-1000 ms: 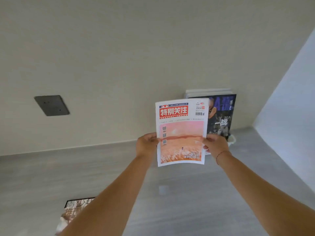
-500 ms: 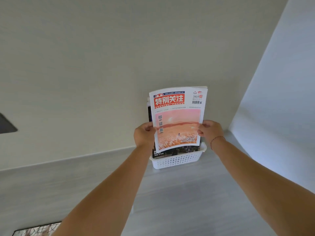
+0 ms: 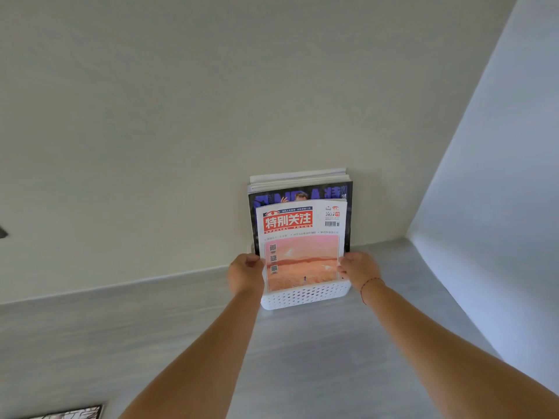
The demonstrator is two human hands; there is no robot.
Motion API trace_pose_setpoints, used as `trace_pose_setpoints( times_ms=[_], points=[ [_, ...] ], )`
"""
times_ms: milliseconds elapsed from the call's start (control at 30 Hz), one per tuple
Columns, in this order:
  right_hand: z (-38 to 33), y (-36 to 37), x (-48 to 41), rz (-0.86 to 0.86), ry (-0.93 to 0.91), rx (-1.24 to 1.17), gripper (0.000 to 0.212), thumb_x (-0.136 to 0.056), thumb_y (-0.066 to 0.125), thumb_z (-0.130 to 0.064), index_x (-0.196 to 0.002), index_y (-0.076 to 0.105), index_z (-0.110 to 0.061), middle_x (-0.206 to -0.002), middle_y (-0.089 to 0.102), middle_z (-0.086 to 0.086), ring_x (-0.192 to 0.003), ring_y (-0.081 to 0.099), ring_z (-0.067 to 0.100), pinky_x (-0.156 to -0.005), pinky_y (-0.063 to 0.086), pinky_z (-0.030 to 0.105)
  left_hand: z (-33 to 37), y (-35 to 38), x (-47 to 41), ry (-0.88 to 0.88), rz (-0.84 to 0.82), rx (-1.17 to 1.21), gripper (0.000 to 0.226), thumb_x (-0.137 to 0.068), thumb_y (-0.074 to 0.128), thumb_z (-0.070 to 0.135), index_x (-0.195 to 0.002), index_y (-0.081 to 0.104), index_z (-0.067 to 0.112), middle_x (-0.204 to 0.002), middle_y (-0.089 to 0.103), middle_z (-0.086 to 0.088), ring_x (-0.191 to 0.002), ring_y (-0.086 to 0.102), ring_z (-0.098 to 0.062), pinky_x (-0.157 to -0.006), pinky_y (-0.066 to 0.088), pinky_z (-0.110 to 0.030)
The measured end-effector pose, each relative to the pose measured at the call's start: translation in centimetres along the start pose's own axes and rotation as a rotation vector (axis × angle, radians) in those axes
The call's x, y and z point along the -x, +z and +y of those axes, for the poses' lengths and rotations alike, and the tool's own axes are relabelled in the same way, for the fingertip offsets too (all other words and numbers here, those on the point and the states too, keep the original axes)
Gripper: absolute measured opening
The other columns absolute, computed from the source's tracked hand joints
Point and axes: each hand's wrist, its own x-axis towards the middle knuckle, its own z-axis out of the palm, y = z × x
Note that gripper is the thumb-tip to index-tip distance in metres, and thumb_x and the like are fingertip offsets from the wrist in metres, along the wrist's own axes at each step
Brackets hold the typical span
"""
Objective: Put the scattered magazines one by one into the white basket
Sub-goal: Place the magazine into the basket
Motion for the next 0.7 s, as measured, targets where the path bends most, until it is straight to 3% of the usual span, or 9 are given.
trace_pose_setpoints(
  times_ms=[67, 167, 300, 367, 433, 533, 633, 700],
  points=[
    [-0.3, 0.1, 0.3, 0.056, -0.053, 0.076, 0.020, -0.088, 0.048, -0.011, -0.092, 0.067, -0.005, -0.092, 0.069, 0.017, -0.082, 0.061, 0.028, -0.078, 0.053, 0.040, 0.1, 0.0, 0.0, 0.010, 0.049, 0.003, 0.011, -0.085, 0.065, 0.016, -0.095, 0.061, 0.014, -0.099, 0.069, -0.004, -0.081, 0.061, -0.021, -0.064, 0.049, -0.028],
    [-0.5, 0.3, 1.1, 0.099, -0.105, 0.158, 0.030, -0.090, 0.046, -0.013, -0.117, 0.059, -0.011, -0.110, 0.067, 0.007, -0.082, 0.057, 0.019, -0.070, 0.044, 0.027, 0.4, 0.0, 0.2, 0.049, 0.033, -0.023, 0.026, -0.089, 0.058, 0.016, -0.115, 0.061, 0.014, -0.109, 0.069, -0.002, -0.090, 0.065, -0.024, -0.073, 0.054, -0.034],
    [-0.5, 0.9, 1.8, 0.094, -0.133, 0.229, 0.032, -0.090, 0.041, -0.009, -0.116, 0.059, -0.011, -0.114, 0.067, 0.008, -0.073, 0.057, 0.018, -0.057, 0.044, 0.024, 0.2, 0.2, 0.6, 0.108, -0.059, -0.066, 0.029, -0.092, 0.041, 0.009, -0.087, 0.066, 0.022, -0.087, 0.073, -0.005, -0.074, 0.065, -0.027, -0.067, 0.056, -0.039],
    [-0.8, 0.9, 2.0, 0.074, -0.121, 0.255, 0.033, -0.090, 0.040, -0.009, -0.117, 0.059, -0.011, -0.115, 0.066, 0.010, -0.076, 0.060, 0.022, -0.063, 0.052, 0.030, -0.1, 0.1, 0.5, 0.095, -0.098, -0.050, 0.034, -0.092, 0.036, 0.006, -0.088, 0.066, 0.021, -0.087, 0.072, -0.004, -0.078, 0.067, -0.028, -0.066, 0.056, -0.037],
    [-1.1, 1.1, 2.5, 0.036, -0.104, 0.271, 0.036, -0.090, 0.041, -0.010, -0.123, 0.056, -0.011, -0.120, 0.063, 0.011, -0.089, 0.063, 0.026, -0.077, 0.056, 0.038, -0.2, -0.3, 0.5, 0.097, -0.165, -0.056, 0.038, -0.091, 0.034, 0.006, -0.098, 0.069, 0.020, -0.091, 0.073, -0.004, -0.082, 0.068, -0.027, -0.066, 0.055, -0.035],
    [-1.3, 2.3, 3.7, 0.054, -0.074, 0.224, 0.046, -0.090, 0.047, -0.012, -0.135, 0.042, -0.011, -0.137, 0.046, 0.013, -0.114, 0.055, 0.031, -0.097, 0.049, 0.043, -0.3, -1.4, 0.9, 0.102, -0.261, -0.066, 0.040, -0.091, 0.034, 0.007, -0.111, 0.066, 0.022, -0.105, 0.072, -0.004, -0.089, 0.066, -0.024, -0.071, 0.053, -0.033],
    [-1.5, 4.2, 6.1, 0.265, -0.056, 0.142, 0.049, -0.087, 0.051, -0.008, -0.135, 0.040, -0.010, -0.137, 0.040, 0.013, -0.114, 0.054, 0.035, -0.094, 0.049, 0.043, -1.9, -3.6, 1.4, 0.072, -0.221, -0.074, 0.039, -0.093, 0.039, 0.007, -0.127, 0.056, 0.016, -0.132, 0.059, -0.009, -0.113, 0.059, -0.026, -0.092, 0.047, -0.035],
    [-1.5, 6.2, 8.5, 0.314, -0.065, 0.040, 0.044, -0.085, 0.050, -0.004, -0.129, 0.046, -0.012, -0.131, 0.044, 0.010, -0.111, 0.054, 0.031, -0.090, 0.048, 0.040, -4.3, -6.2, 1.8, 0.019, -0.158, -0.071, 0.045, -0.095, 0.041, 0.007, -0.139, 0.044, 0.011, -0.141, 0.051, -0.008, -0.128, 0.049, -0.025, -0.105, 0.039, -0.035]
  ],
)
